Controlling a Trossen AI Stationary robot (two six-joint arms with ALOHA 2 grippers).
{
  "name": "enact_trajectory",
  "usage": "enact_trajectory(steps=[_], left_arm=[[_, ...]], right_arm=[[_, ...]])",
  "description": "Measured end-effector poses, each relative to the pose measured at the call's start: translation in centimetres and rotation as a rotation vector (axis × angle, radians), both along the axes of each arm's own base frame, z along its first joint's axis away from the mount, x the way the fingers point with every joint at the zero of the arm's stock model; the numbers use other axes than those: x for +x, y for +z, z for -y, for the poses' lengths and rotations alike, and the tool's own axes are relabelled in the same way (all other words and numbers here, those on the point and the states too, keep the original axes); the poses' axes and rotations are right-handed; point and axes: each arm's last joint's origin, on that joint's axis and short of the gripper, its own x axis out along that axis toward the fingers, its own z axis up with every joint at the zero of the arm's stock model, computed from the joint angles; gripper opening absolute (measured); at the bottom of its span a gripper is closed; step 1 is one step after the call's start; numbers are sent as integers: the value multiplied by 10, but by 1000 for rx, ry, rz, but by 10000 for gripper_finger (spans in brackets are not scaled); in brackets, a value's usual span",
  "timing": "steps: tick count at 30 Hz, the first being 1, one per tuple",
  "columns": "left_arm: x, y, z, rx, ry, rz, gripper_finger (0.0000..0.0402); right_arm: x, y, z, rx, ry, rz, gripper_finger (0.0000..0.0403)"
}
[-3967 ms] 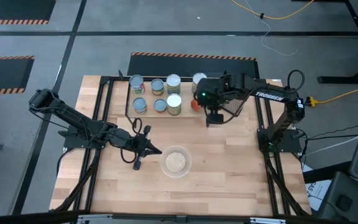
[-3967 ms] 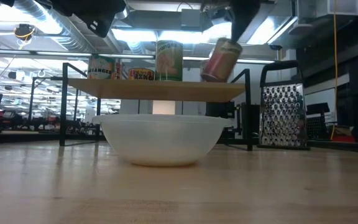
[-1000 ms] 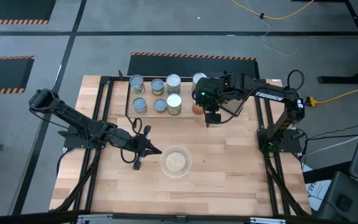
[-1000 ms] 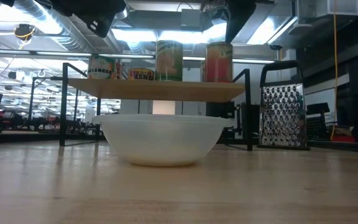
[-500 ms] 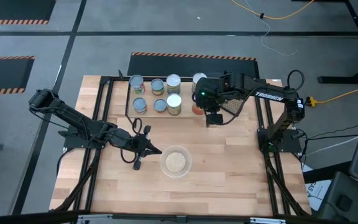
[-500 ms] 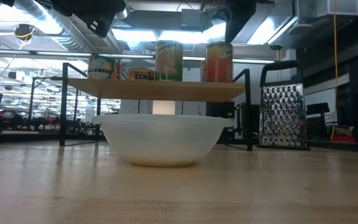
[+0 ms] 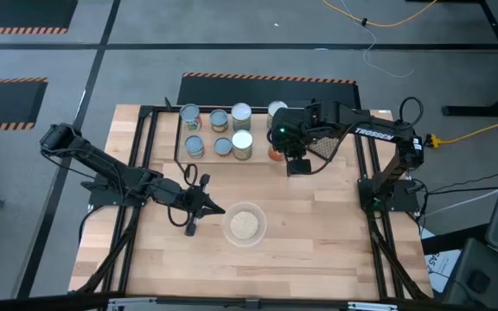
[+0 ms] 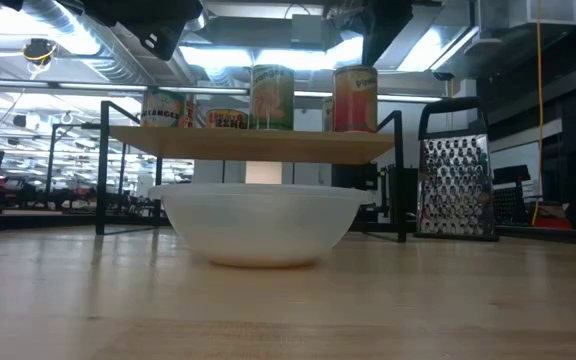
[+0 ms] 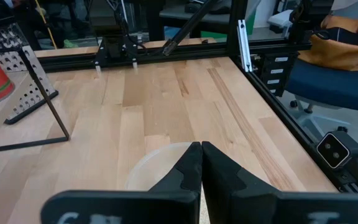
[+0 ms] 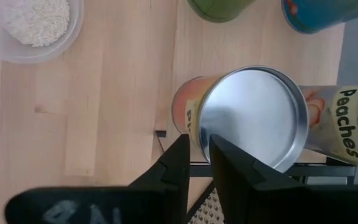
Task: Pick and place cans onto a shelf
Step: Put the big canned pineapple on the shelf
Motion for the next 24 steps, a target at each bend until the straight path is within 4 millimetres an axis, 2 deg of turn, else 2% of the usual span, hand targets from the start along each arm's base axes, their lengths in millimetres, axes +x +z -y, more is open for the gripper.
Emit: enact_trajectory(steps=[8, 16, 24], left_arm=[[0, 0, 0, 0, 0, 0, 0], [0, 0, 0, -2, -8, 0, 0], [0, 0, 0, -2, -8, 0, 0]], right_arm=[[8, -8, 1, 12, 1, -21, 62], [16, -11, 2, -6, -7, 15, 8], [23, -10, 3, 42, -143, 98, 5]])
